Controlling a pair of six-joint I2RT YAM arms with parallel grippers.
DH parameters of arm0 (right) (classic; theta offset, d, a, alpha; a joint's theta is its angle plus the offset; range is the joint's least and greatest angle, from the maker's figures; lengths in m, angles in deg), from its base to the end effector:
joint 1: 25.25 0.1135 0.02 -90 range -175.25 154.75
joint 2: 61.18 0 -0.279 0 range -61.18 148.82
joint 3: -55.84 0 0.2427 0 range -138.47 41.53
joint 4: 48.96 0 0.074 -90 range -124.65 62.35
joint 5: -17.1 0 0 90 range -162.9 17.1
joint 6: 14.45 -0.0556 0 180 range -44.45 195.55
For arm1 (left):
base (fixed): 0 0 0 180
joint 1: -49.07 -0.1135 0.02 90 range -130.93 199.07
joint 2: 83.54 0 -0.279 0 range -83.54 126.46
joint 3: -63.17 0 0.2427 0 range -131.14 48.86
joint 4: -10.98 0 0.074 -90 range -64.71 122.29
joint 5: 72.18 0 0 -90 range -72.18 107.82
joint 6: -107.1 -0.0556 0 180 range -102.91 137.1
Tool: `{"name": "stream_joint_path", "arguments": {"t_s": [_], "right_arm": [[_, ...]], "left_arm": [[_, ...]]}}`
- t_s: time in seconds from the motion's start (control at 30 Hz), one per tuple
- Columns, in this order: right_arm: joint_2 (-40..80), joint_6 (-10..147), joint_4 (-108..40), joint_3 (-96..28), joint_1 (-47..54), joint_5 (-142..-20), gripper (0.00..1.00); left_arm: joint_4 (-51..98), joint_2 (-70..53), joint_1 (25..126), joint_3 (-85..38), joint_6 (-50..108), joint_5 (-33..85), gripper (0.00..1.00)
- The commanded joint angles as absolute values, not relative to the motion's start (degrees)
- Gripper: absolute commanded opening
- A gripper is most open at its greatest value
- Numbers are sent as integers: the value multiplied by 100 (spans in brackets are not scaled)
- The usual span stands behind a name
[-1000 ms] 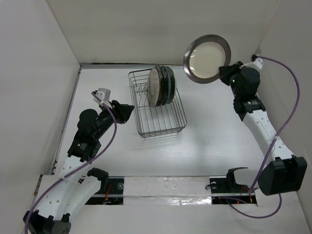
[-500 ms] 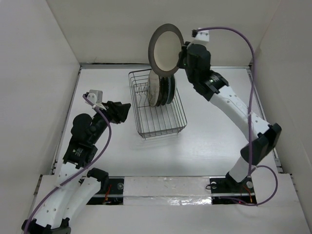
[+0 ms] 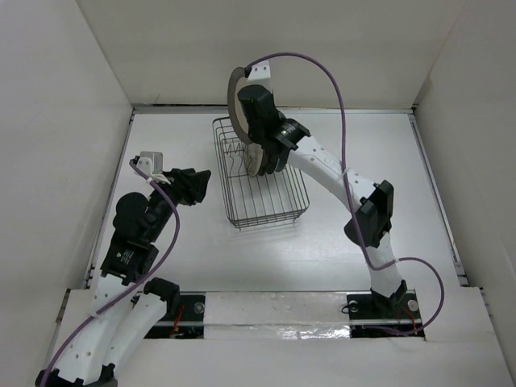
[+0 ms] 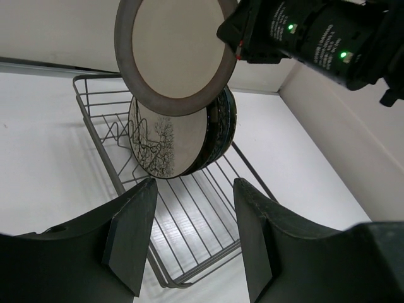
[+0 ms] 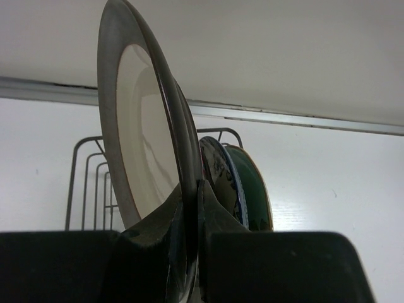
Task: Load the plates into the dish rack
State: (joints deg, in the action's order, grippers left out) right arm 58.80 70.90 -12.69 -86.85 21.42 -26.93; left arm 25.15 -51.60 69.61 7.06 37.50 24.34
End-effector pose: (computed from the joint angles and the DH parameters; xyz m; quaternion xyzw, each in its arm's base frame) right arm 0.3672 0.3310 0.4225 -0.0338 0.7618 -0.0299 0.6462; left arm 0.1213 -0.0522 0.3829 0.0443 0.6417 -0.3017 0.7037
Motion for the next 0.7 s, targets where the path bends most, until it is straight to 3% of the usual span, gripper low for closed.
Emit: {"name": "stream_joint_path", "arguments": {"t_s": [0.0,0.67], "right_arm": [[5808,7317,-1918,-9435,2159,-2078,0],[6177,7133,-1910,-8521,2528,-1612,0]], "left_arm": [[2406,-5235,6981,456,3687,2256,48],[2371,-5164,6981,483,3722,2353,47]]}}
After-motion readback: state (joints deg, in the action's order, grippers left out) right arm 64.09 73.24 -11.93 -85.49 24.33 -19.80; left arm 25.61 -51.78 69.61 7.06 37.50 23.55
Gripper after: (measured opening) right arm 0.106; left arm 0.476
